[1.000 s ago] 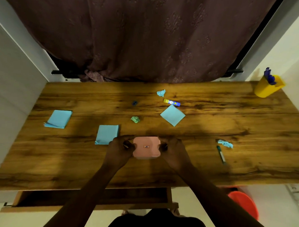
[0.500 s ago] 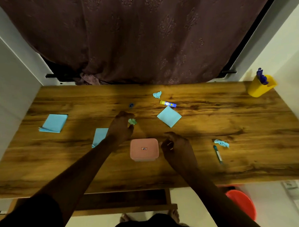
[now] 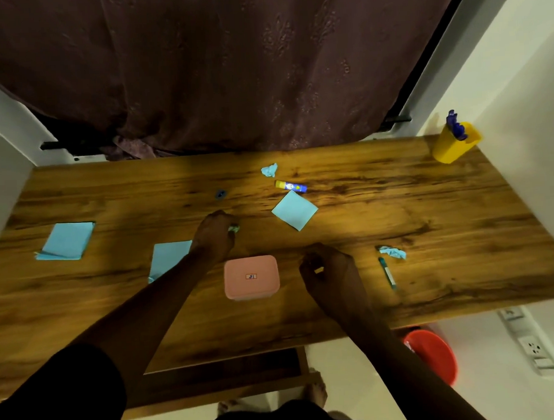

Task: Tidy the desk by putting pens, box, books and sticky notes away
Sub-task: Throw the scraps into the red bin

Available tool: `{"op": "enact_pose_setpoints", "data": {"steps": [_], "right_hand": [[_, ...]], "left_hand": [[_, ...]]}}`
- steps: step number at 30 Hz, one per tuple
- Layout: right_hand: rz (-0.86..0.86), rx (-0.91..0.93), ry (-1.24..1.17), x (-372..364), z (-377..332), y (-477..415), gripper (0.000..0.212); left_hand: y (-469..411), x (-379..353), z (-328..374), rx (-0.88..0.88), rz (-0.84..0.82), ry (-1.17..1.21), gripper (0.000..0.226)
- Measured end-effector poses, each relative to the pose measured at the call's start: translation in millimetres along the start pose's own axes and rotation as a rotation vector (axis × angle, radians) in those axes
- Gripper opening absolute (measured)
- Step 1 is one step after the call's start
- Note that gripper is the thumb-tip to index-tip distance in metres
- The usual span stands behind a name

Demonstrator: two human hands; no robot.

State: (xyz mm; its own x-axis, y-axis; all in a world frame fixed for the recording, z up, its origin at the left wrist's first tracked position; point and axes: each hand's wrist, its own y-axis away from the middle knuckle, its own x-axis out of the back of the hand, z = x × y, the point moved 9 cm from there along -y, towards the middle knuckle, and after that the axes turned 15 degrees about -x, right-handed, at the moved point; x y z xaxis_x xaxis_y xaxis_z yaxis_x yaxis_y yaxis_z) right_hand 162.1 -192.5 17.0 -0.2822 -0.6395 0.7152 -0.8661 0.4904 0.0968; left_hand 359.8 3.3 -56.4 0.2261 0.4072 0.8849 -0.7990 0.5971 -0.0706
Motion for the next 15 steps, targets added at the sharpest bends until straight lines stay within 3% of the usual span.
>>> {"op": "enact_pose_setpoints", "data": {"steps": [10, 15], "right_hand": [[0.113, -0.052, -0.122, 45, 37, -35, 0.013], [0.108, -0.091, -0.024, 69, 70, -59, 0.024]], "left_hand": [[8, 48, 102, -0.167, 0.191, 0.211, 0.027], [20, 44, 169, -0.183, 0.204, 0.41, 0.028]]}}
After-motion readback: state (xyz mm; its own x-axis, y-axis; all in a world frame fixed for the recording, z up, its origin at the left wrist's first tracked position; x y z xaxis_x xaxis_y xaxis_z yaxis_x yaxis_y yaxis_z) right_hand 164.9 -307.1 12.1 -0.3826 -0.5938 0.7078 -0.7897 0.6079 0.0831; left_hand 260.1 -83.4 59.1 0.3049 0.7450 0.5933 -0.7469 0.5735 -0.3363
